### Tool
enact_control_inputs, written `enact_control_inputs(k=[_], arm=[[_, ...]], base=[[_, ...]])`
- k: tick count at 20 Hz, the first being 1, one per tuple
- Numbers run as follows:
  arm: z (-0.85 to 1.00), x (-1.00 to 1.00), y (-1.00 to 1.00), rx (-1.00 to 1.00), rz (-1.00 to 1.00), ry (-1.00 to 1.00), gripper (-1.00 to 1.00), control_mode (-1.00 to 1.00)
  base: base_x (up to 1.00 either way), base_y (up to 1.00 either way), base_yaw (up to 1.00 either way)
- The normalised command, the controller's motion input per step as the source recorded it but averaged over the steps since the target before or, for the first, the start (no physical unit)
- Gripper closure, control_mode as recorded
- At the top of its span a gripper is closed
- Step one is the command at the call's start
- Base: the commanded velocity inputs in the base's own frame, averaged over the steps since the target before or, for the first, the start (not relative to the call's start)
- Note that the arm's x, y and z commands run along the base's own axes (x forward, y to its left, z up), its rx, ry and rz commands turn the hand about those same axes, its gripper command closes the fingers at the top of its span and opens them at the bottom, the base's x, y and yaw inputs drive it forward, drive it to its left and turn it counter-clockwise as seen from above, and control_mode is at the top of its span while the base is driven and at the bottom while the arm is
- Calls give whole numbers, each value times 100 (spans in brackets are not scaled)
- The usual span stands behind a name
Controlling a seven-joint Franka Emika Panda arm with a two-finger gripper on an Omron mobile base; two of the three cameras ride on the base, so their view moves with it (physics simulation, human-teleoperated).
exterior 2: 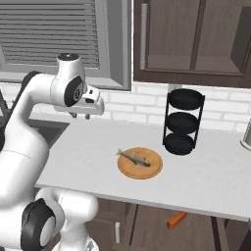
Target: Pick up the knife from the drawer and place it on the cutting board. Then place the meat from the plate to the cutting board.
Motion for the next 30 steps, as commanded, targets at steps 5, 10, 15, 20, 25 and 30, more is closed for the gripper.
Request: enact_control_inputs(k=[5, 10, 15, 20, 25, 30], arm=[[-4, -29, -3, 1, -1, -3, -100, -100], [-34, -81, -65, 10, -9, -6, -100, -100], [-34, -44, -58, 7, -5, 0, -100, -100], [-26, -25, -25, 0, 0, 0, -100, -100], [-43, -73, -10, 1, -1, 0, -100, -100], [-5, -35, -40, 19, -9, 11, -100, -100]], base=[[0, 0, 0], [0, 0, 0], [0, 0, 0], [0, 0, 0], [0, 0, 0], [0, 0, 0]])
